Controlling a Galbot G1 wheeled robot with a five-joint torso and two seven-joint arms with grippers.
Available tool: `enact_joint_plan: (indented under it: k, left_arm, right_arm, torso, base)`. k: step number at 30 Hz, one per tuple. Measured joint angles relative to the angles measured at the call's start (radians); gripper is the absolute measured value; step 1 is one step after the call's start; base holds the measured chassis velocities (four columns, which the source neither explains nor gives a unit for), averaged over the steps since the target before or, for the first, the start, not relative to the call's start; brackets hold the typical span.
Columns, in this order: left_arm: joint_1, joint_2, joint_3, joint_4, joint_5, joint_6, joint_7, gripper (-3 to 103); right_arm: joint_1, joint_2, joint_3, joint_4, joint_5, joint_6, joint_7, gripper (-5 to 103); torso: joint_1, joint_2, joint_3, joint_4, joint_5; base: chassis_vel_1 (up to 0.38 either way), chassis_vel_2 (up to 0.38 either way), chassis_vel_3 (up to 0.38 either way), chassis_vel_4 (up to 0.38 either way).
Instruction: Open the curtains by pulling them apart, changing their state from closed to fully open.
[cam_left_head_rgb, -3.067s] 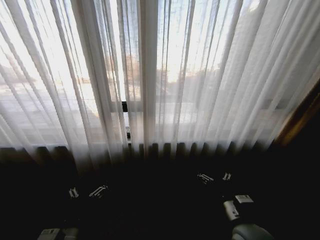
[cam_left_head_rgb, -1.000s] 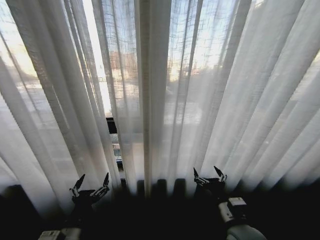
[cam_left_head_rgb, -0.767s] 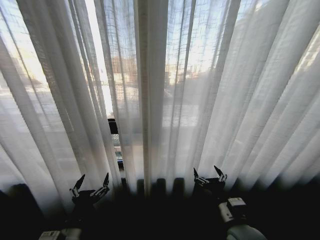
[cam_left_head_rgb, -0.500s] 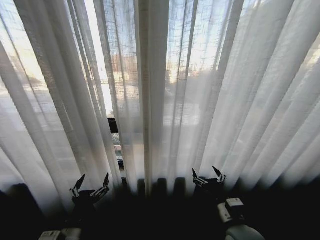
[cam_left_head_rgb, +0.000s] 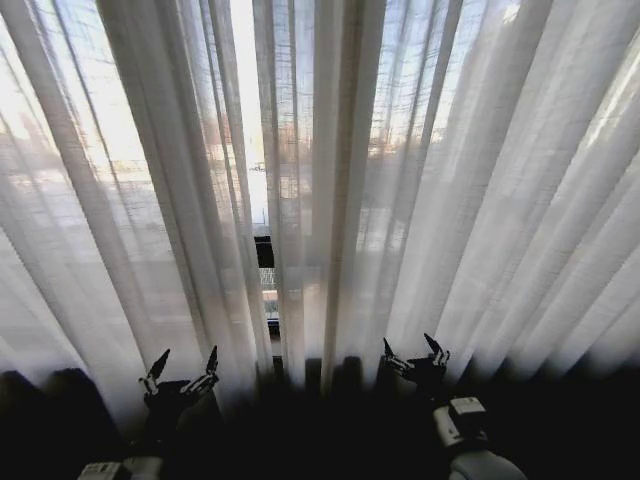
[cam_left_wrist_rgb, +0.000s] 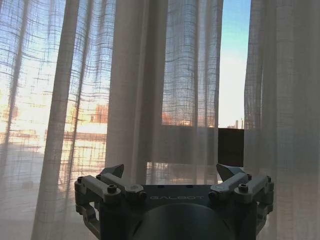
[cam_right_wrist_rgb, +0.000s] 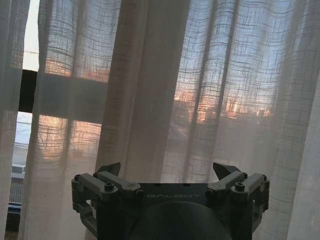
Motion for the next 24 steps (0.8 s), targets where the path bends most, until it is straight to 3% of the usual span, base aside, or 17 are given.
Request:
enact_joint_plan:
  k: [16,24]
  left_arm:
    - [0.015,-0.007,-0.005,-0.006,0.000,-0.014,0.000,100]
    - [0.016,-0.010,-0.004,-0.006,0.001,-0.018,0.000,100]
  right_arm:
    - [-0.002,0.002,-0.023,-0.009,-0.018,0.031,-0.004,100]
    - [0.002,0.002,-0.025,-0.012,-0.014,0.052,-0.001,100]
  torso:
    - [0.000,0.000,0.000,0.0002,-0.0002]
    - [0.001,0.000,0.000,0.0001,0.0001]
  base:
    - [0.330,0.365,-0.338,-0.360]
    - [0.068,0.149,-0.041,-0.200]
